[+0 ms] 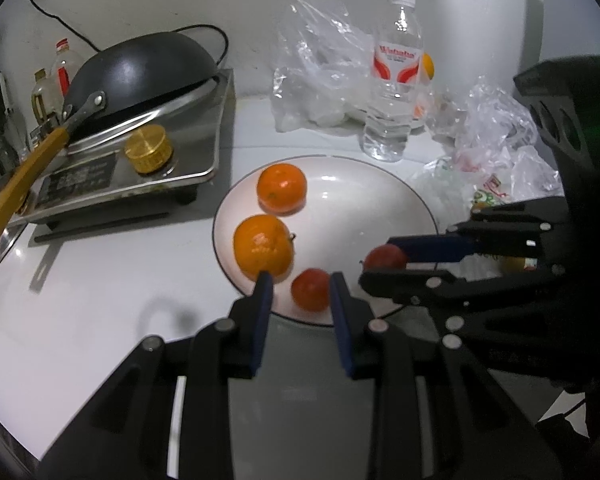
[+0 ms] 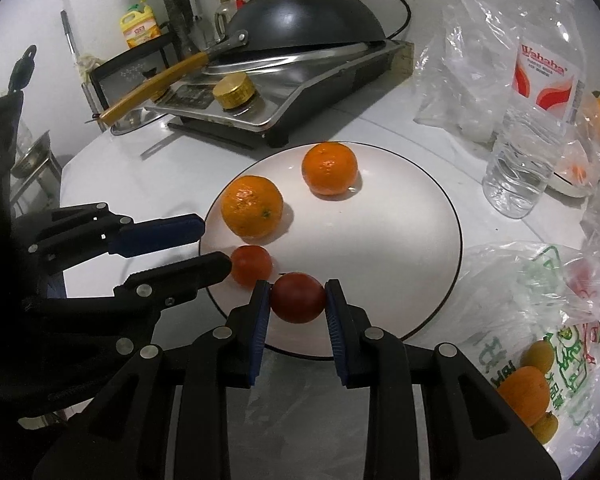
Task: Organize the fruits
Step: 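Lower both tomatoes onto the plate beside the mandarins and open both grippers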
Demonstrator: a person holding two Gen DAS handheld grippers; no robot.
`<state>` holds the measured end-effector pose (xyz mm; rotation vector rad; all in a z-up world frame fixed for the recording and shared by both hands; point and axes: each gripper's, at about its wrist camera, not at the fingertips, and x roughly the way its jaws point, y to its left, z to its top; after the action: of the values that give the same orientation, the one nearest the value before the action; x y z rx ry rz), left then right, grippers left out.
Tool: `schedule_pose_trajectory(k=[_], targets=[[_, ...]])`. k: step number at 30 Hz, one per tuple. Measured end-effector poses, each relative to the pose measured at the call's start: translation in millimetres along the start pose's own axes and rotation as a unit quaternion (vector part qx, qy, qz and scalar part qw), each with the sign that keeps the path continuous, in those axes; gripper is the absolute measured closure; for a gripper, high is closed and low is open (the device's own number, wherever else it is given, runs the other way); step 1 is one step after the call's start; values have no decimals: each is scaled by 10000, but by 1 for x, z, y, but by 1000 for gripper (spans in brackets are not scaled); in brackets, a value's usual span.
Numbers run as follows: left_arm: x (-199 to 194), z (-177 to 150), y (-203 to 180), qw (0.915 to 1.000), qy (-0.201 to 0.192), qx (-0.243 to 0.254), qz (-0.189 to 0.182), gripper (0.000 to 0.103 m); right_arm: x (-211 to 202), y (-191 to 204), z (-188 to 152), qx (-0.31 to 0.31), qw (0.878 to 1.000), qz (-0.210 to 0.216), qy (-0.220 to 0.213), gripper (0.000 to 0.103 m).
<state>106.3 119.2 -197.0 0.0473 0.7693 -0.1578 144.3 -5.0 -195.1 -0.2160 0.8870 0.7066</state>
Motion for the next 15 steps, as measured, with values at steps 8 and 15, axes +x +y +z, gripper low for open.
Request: schedule_pose_trajectory(k=[8,15], targets=[[-10,-4,4,10000,-45,-2,18,73,-7,6,1,11,10000,-48,-64,73],[-19,-7,0,9999,-107,25,25,73,-20,7,-2,-9,9997,-172,-156,73]])
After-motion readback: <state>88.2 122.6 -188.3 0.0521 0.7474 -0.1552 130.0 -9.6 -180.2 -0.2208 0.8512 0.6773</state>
